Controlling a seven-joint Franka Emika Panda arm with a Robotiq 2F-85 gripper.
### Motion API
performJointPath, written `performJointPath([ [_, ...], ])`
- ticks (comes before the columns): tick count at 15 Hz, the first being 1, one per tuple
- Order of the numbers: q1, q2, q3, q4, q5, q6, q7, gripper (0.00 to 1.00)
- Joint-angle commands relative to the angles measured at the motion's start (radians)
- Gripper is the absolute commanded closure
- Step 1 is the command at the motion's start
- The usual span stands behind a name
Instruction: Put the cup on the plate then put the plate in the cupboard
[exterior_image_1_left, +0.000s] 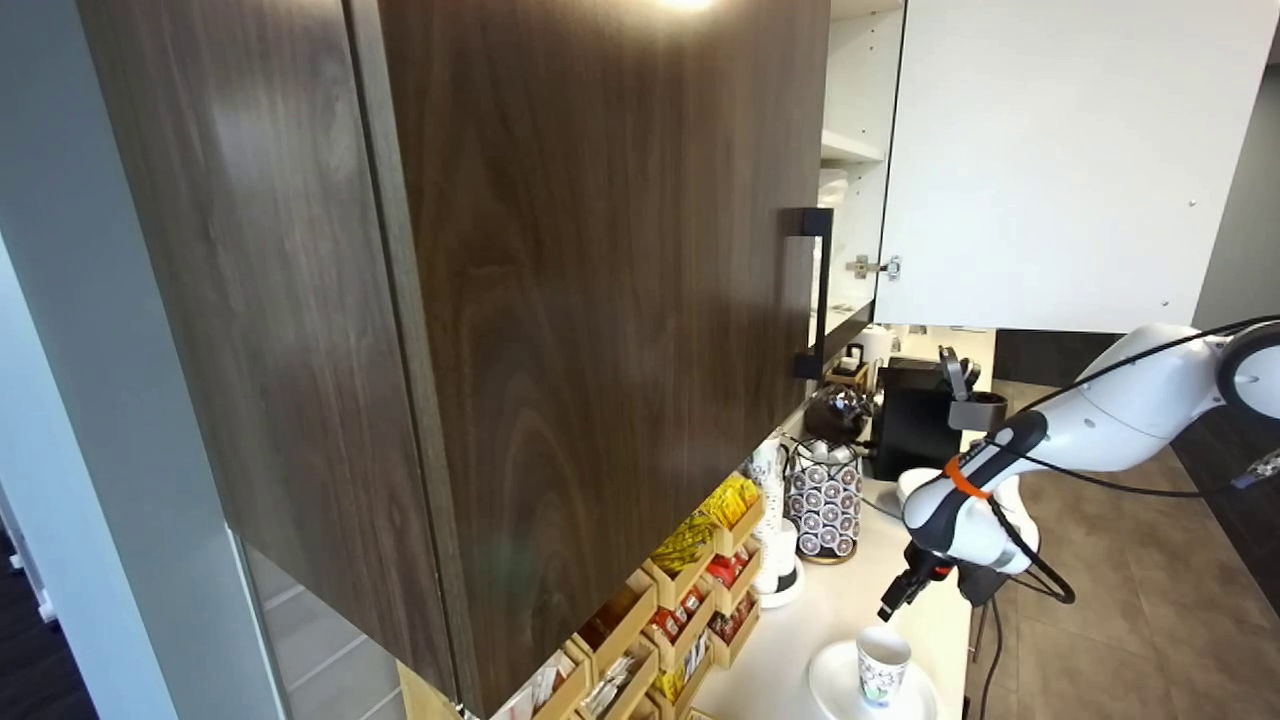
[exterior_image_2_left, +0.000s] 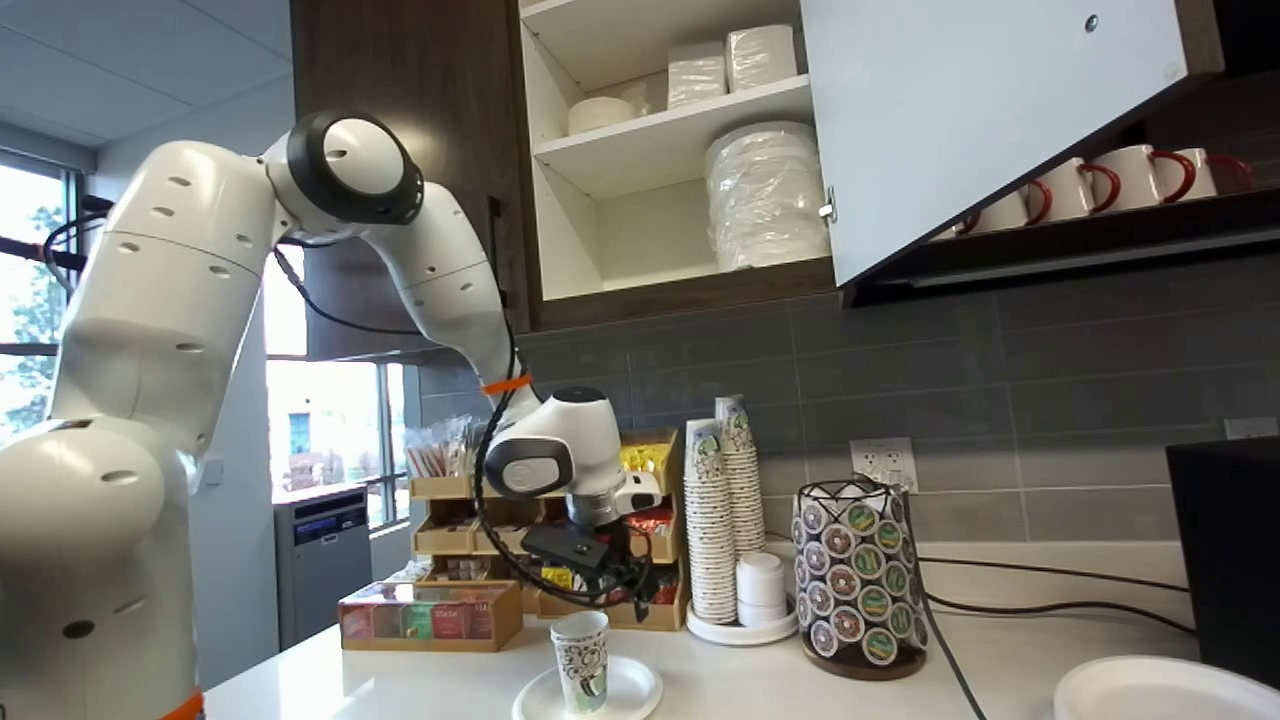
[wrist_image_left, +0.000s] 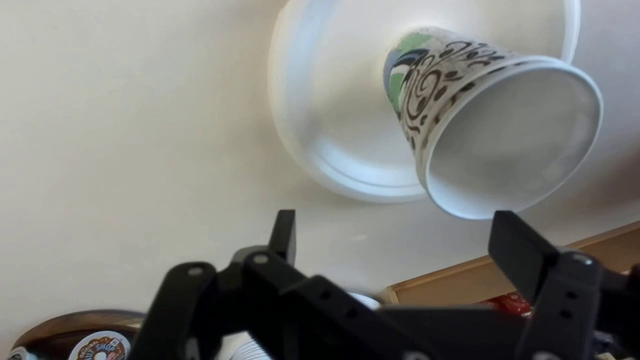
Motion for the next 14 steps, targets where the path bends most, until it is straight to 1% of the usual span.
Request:
performJointPath([
  [1, -0.115, 0.050, 0.028, 0.081, 0.103, -0.074, -0.103, 0.00],
  [4, -0.184, 0.093, -0.006, 0.127, 0.112, -0.134, -0.142, 0.00],
  [5, -0.209, 0.112, -0.016, 0.144, 0.104, -0.178, -0.145, 0.00],
  [6, -0.234, 0.133, -0.023, 0.163, 0.093, -0.248, -0.143, 0.00],
  [8, -0.262, 0.199, -0.036, 0.202, 0.078, -0.328, -0.133, 0.00],
  [9, -0.237, 0.225, -0.075, 0.224, 0.091, -0.375, -0.138, 0.00],
  [14, -0.238, 0.355, -0.110, 0.324, 0.087, -0.542, -0.126, 0.00],
])
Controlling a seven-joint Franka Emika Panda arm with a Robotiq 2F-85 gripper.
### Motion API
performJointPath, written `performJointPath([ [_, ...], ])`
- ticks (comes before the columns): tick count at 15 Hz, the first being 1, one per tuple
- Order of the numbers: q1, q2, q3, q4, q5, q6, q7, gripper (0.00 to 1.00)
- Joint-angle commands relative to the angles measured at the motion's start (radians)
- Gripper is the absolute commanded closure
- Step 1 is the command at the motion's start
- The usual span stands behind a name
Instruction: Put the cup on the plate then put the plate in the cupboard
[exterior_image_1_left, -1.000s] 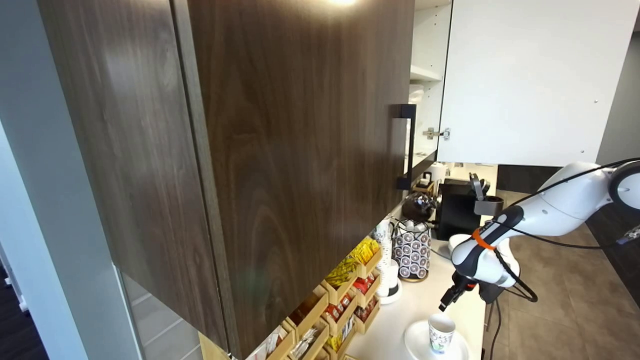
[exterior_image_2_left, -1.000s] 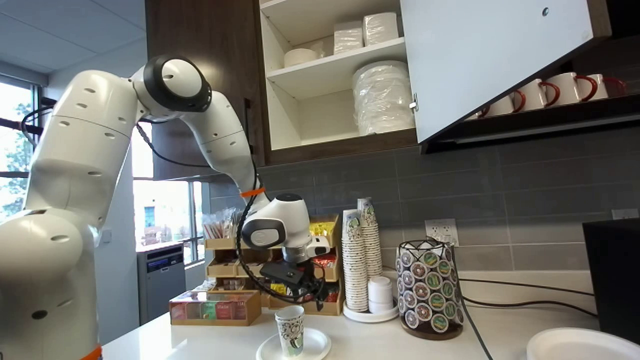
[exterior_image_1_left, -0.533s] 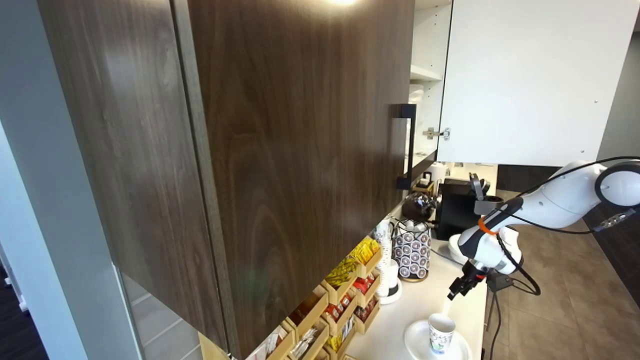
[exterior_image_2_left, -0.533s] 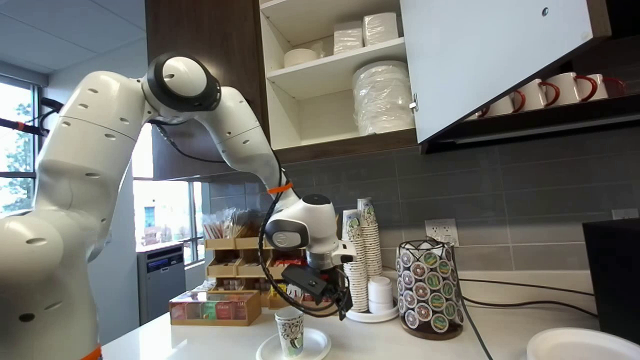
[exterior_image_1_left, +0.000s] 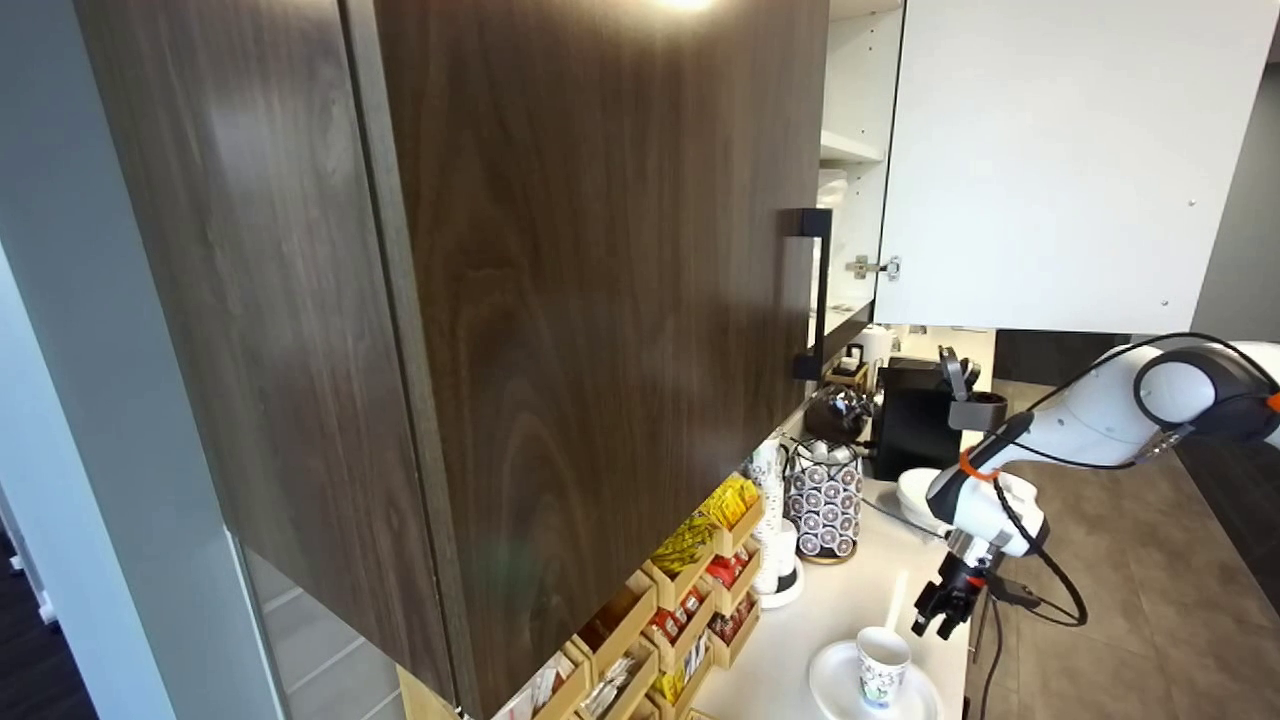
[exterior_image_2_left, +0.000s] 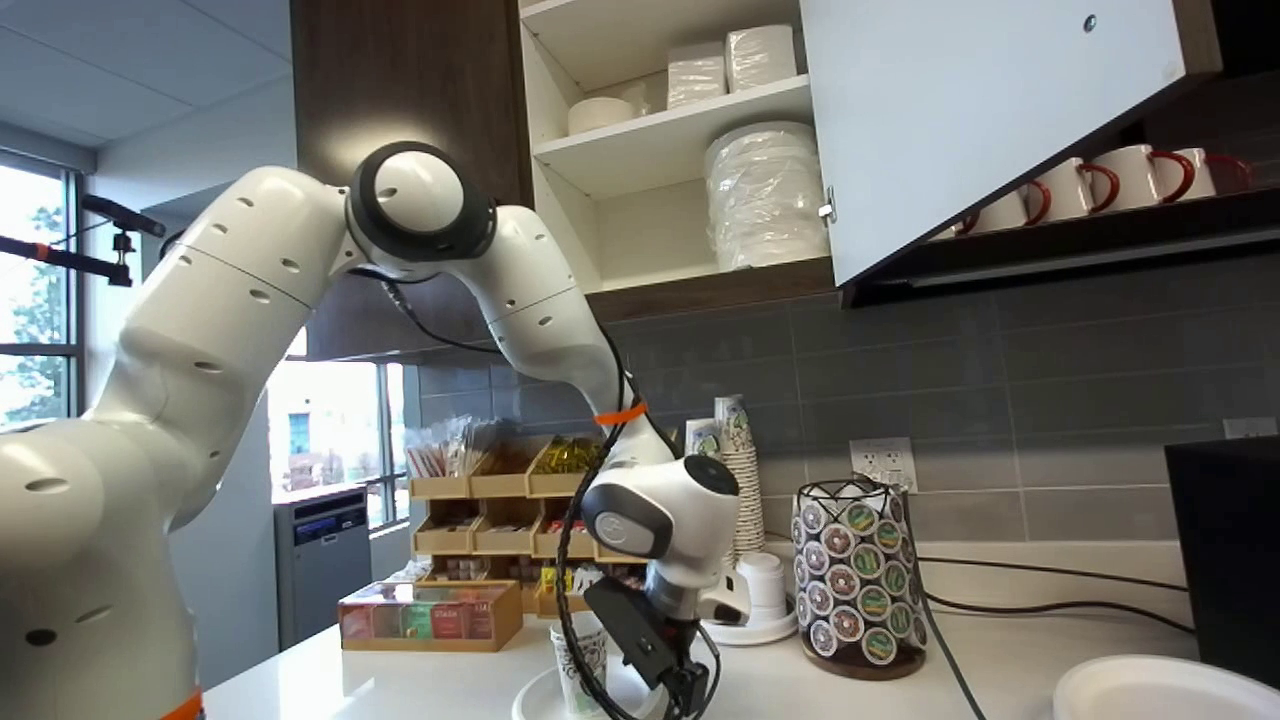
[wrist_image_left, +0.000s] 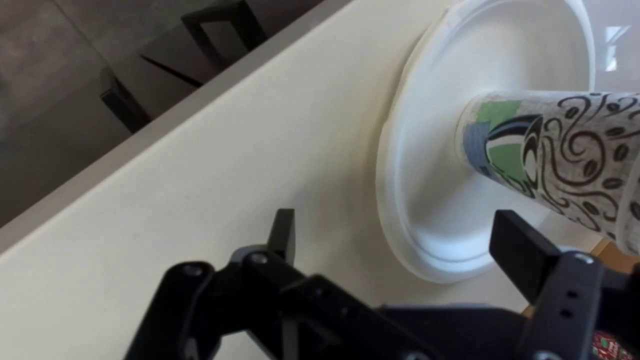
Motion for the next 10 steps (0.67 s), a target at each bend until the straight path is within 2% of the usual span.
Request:
performJointPath([
  [1, 0.010, 0.110, -0.024, 0.099, 0.010, -0.115, -0.002, 0.00],
  [6, 0.019, 0.190, -0.041, 0.183, 0.008, -0.220, 0.029, 0.00],
  [10, 0.029, 0.238, -0.053, 0.227, 0.008, -0.241, 0.068, 0.00],
])
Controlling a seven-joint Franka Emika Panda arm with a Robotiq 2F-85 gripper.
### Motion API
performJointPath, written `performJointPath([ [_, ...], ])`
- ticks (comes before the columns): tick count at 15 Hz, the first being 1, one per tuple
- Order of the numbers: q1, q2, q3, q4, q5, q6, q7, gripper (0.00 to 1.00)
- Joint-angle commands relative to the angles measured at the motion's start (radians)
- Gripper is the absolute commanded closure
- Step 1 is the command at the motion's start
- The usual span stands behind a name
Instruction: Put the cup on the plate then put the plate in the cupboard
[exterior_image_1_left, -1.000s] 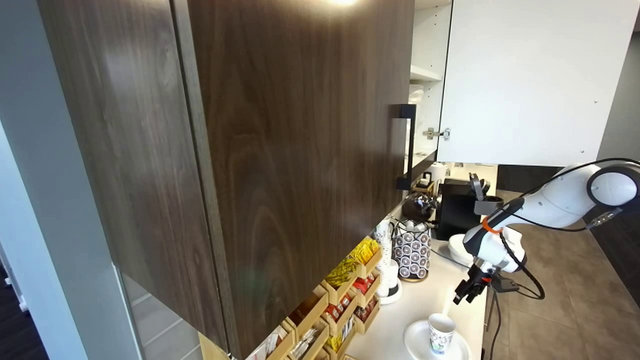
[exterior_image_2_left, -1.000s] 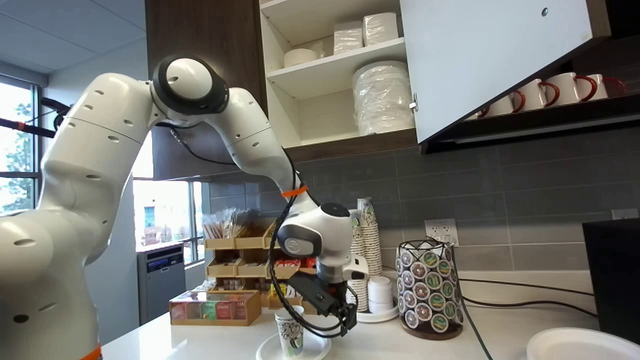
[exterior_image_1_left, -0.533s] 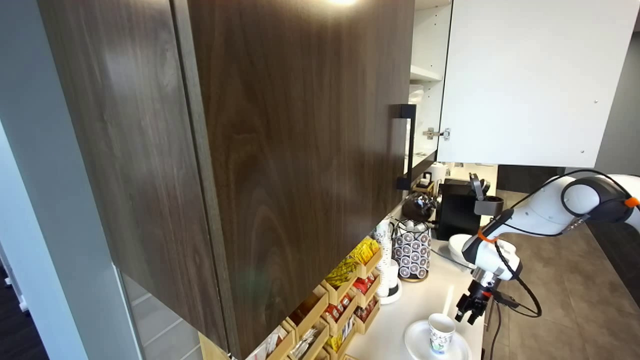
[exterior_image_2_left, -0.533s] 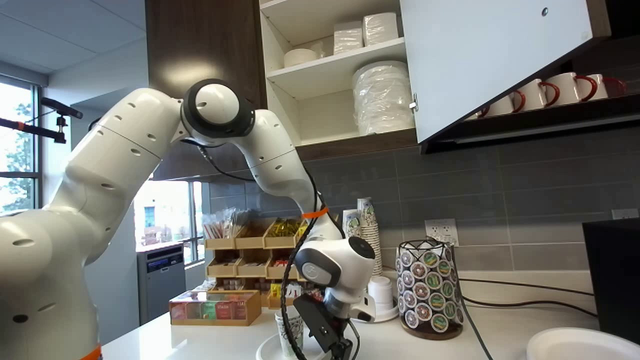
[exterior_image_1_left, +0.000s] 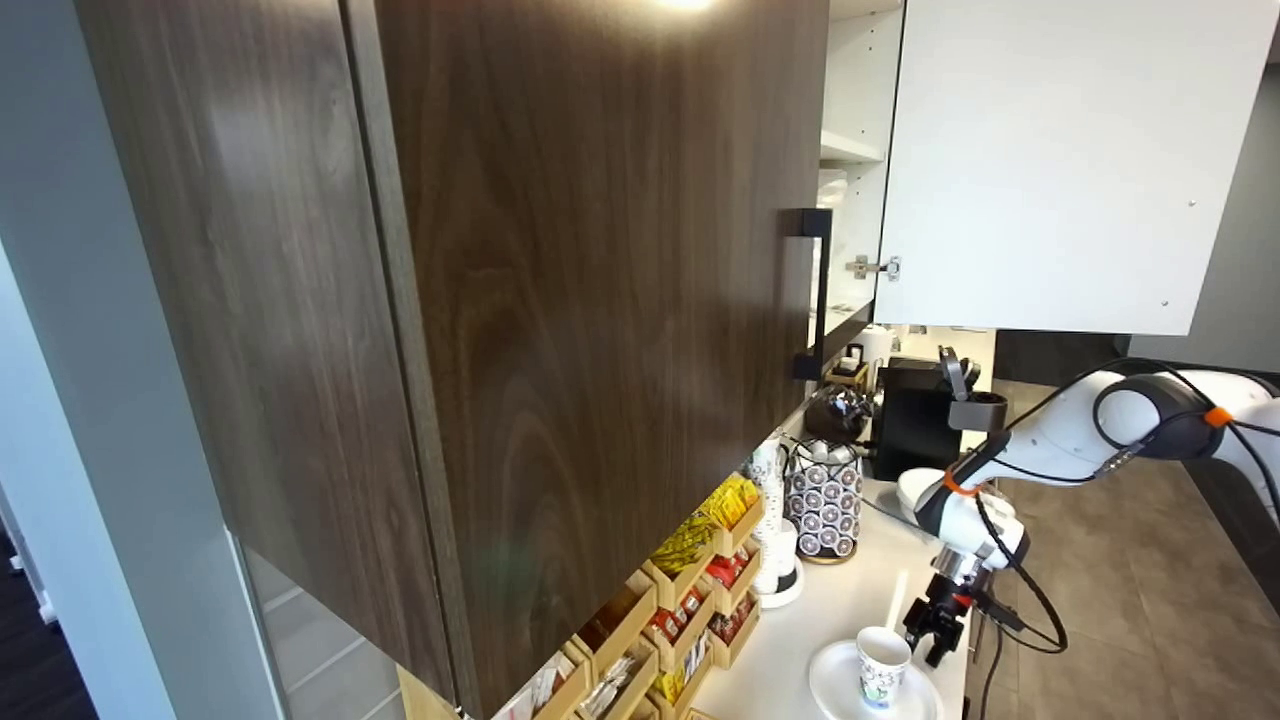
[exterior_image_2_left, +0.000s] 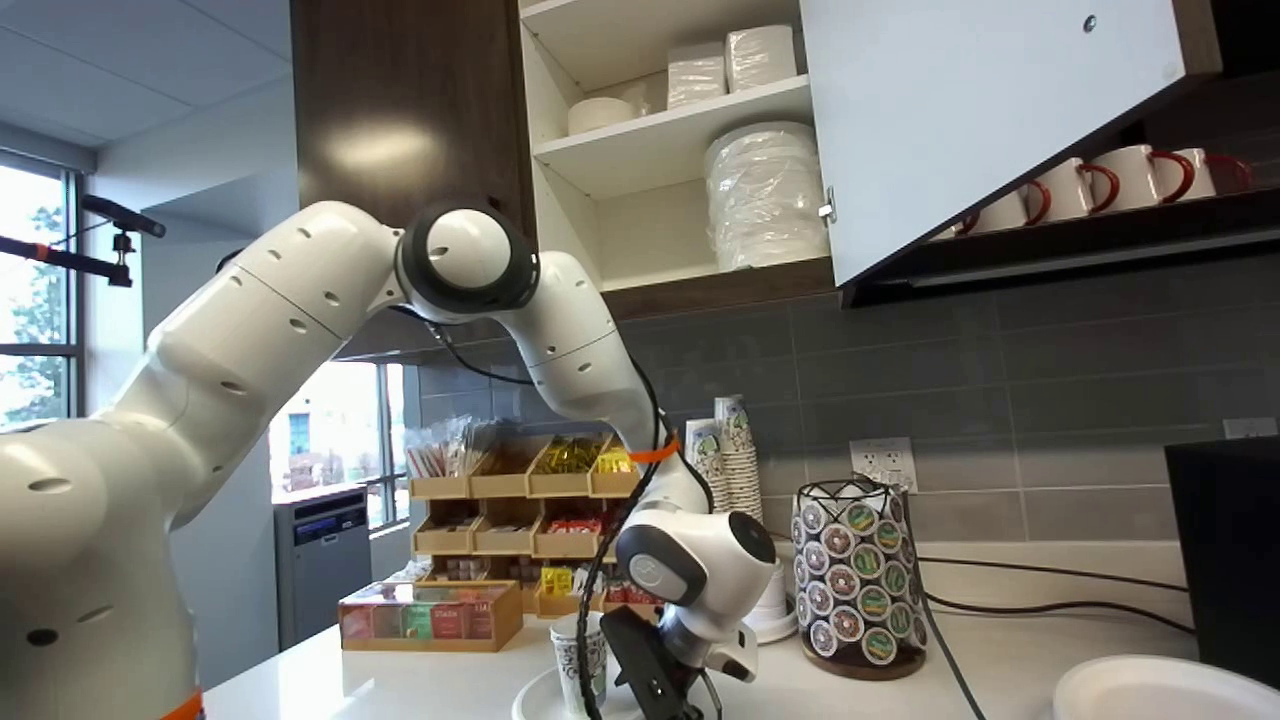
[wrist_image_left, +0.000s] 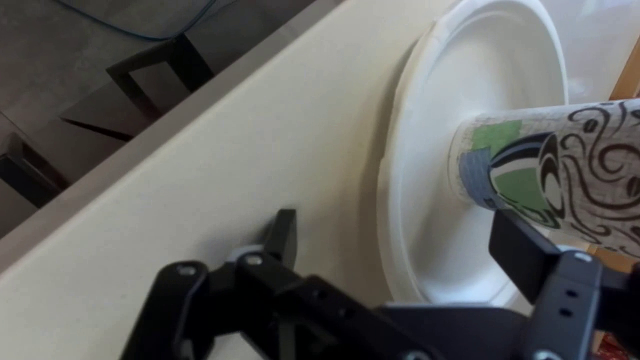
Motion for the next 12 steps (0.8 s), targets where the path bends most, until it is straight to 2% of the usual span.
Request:
performJointPath([
  [1, 0.018, 0.057, -0.022, 0.063, 0.007, -0.046, 0.038, 0.00],
  [12, 0.022, 0.090, -0.029, 0.117, -0.002, -0.149, 0.081, 0.00],
])
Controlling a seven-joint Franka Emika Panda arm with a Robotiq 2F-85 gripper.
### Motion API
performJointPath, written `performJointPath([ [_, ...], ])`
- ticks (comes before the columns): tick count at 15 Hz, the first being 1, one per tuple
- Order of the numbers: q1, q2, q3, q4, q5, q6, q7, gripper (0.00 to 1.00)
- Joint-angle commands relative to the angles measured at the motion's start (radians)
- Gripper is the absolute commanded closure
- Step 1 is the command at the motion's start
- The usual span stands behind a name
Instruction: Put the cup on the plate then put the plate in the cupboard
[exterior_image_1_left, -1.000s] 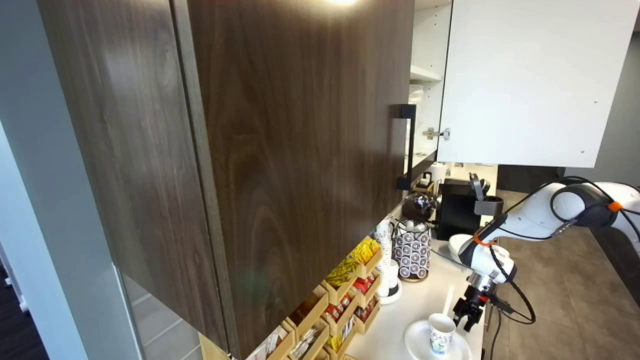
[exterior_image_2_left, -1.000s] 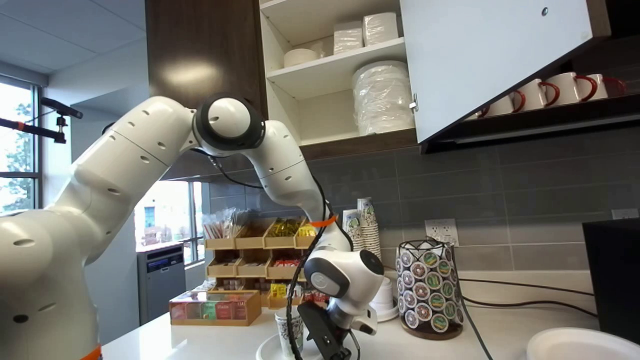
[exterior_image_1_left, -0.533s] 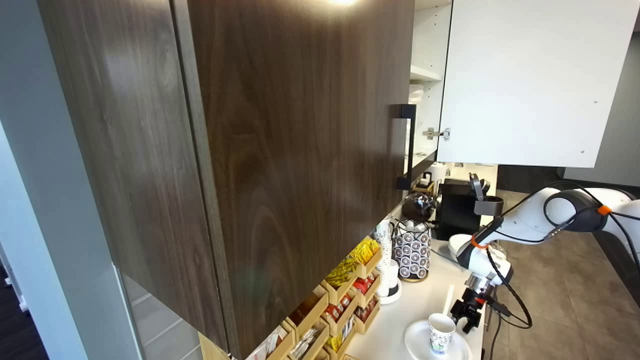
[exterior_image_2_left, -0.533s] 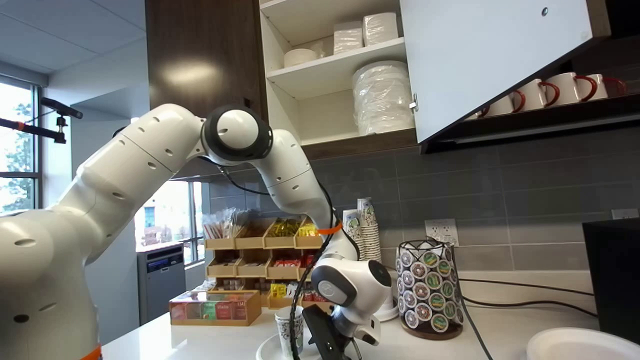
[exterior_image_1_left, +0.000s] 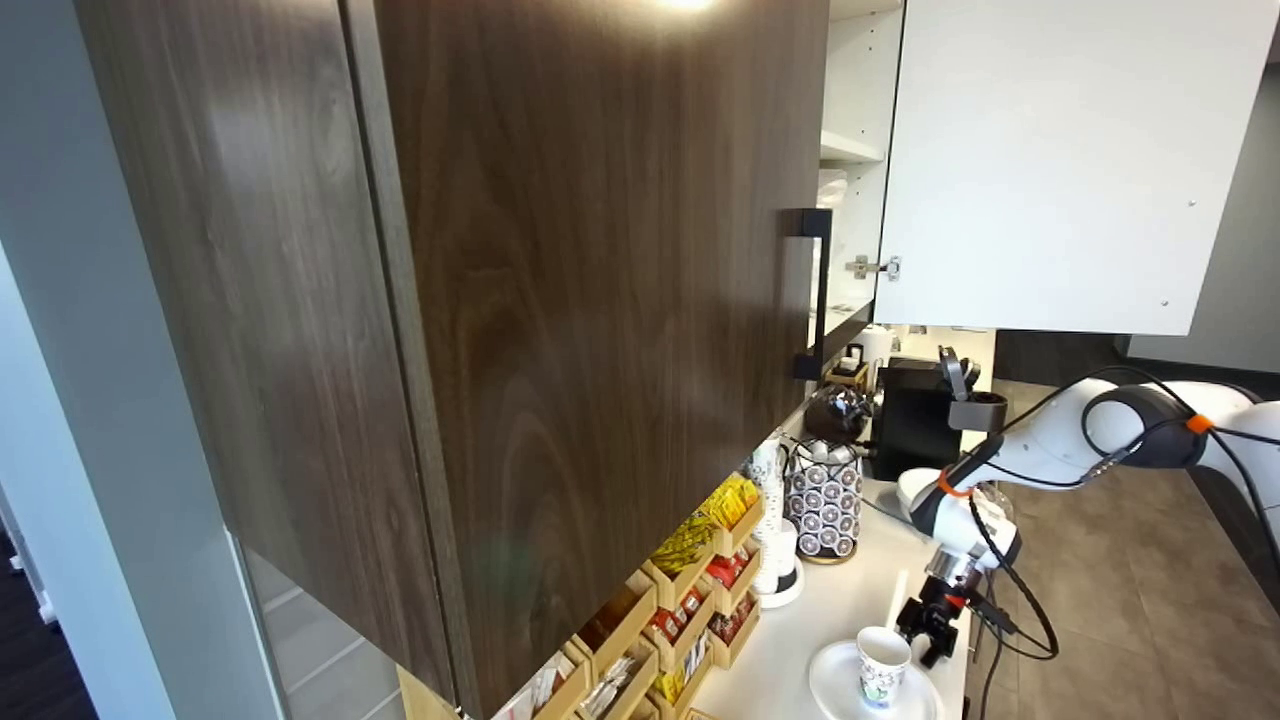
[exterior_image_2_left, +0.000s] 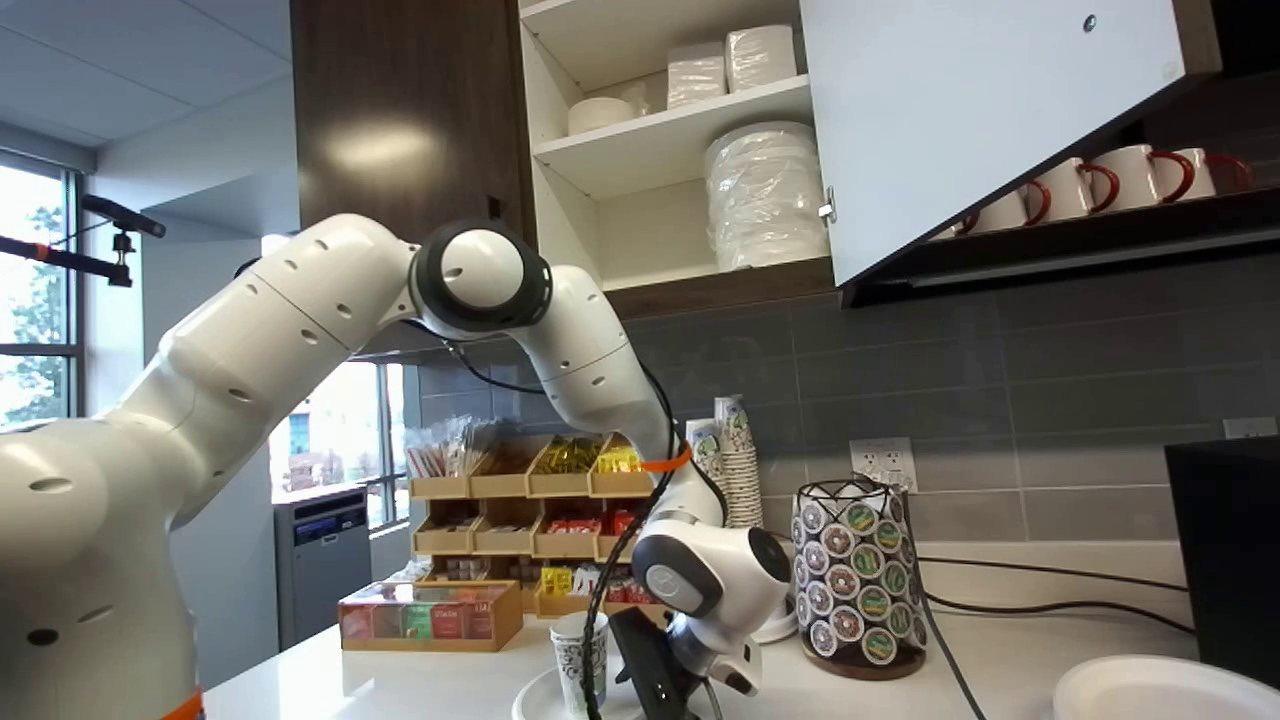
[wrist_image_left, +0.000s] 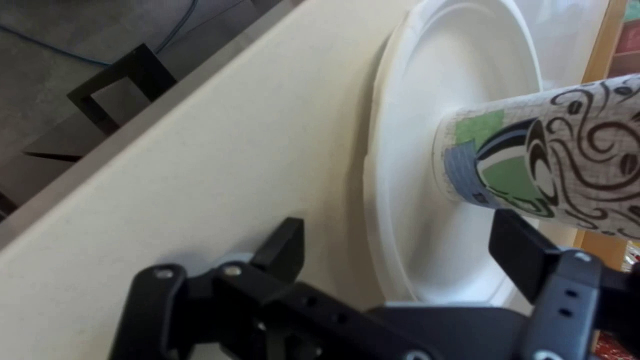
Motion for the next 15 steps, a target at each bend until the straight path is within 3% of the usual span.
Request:
performJointPath([
  [1, 0.021, 0.026, -0.018, 0.034, -0.005, -0.045, 0.023, 0.00],
  [3, 0.026, 0.026, -0.025, 0.035, -0.012, -0.056, 0.025, 0.02],
  [6, 0.037, 0.027, -0.038, 0.036, -0.032, -0.069, 0.028, 0.23],
  [12, 0.048, 0.028, -0.046, 0.039, -0.060, -0.078, 0.040, 0.23],
  [15, 0.050, 0.031, -0.045, 0.041, -0.074, -0.080, 0.046, 0.34],
])
